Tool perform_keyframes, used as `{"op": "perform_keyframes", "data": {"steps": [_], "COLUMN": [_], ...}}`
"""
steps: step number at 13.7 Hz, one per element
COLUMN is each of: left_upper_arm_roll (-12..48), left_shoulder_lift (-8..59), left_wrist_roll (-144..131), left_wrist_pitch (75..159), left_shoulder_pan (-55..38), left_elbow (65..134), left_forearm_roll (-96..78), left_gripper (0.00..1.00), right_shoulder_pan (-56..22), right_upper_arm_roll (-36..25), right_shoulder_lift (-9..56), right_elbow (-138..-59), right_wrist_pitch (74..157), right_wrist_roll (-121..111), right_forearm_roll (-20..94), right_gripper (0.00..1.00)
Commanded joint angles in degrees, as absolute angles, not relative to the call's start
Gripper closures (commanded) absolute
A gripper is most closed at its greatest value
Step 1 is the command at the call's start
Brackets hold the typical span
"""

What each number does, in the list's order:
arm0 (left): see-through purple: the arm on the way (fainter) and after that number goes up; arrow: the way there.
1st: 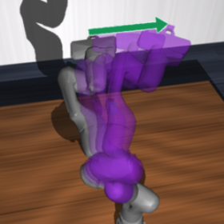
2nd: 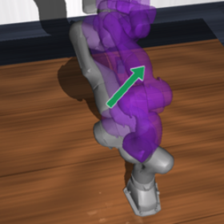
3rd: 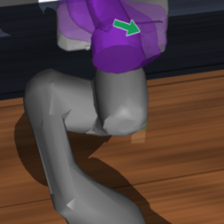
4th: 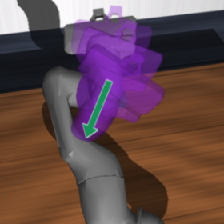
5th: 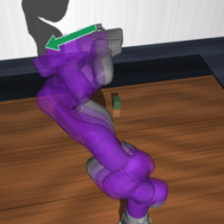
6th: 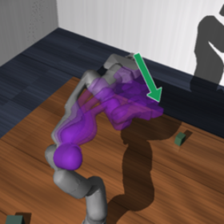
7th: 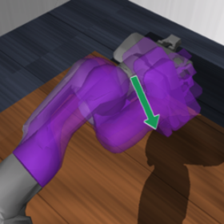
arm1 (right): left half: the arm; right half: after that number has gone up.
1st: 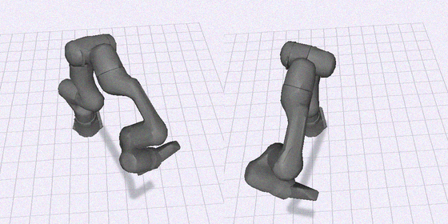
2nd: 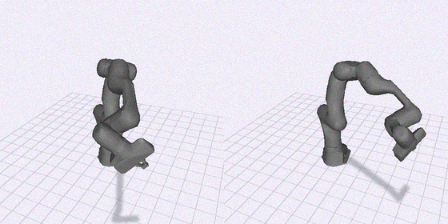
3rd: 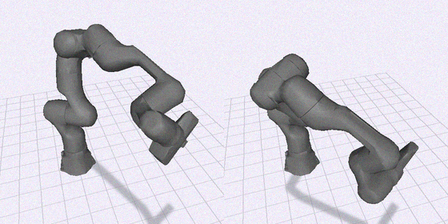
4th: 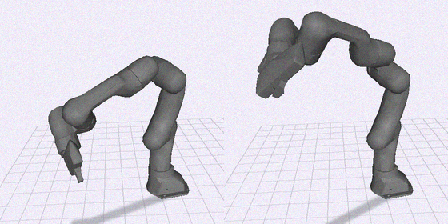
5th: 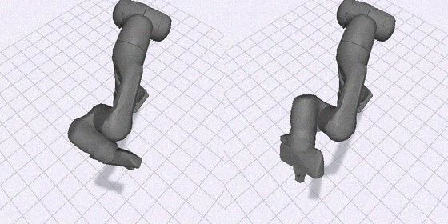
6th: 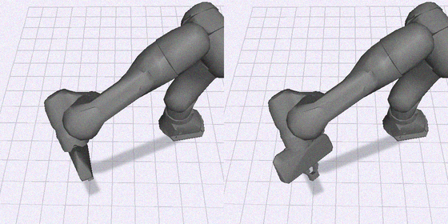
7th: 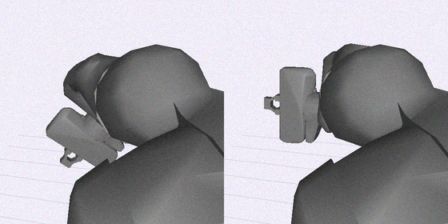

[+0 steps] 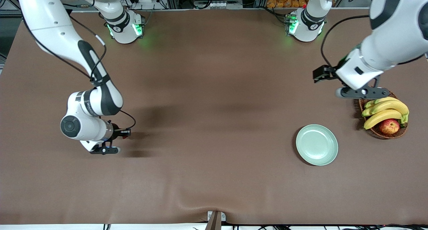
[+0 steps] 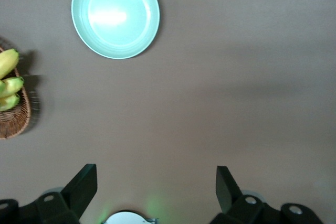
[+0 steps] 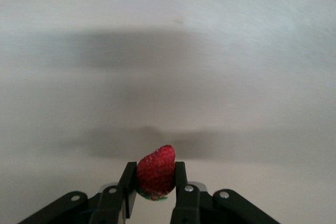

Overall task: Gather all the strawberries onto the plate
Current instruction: 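Carry the strawberry toward the table middle while the left gripper approaches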

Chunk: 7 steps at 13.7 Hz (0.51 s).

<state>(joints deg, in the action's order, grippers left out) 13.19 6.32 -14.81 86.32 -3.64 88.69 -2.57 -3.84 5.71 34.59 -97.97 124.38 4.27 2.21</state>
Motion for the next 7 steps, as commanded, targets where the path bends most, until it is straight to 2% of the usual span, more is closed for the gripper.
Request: {"op": "perform_keyframes", "data": {"steps": [1,4,7], "left_upper_arm_roll": [13.2,13.2,13.2], "left_shoulder_lift": [9.0,10.2,12.9], "left_wrist_roll": [-16.0,-16.1,-20.2], "left_wrist_pitch": [86.6,87.0,88.5], "left_shoulder_pan": [-4.2,-4.9,-5.0], "left_elbow": [87.3,87.3,86.1], "left_forearm_roll": [-4.0,-4.1,-4.4], "left_gripper": [0.00,0.00,0.00], "right_shoulder_pan": [-9.0,-15.3,-22.6], "right_upper_arm_roll": [5.4,5.5,5.5], "right_shoulder_lift": [33.5,33.6,35.4], "right_elbow": [-97.7,-96.8,-94.5], "right_wrist_pitch": [123.2,123.8,124.4], "right_wrist_roll": [4.7,6.9,18.9], "right_forearm_roll": [3.1,3.3,3.1], "right_gripper": [1.00,1.00,1.00]}}
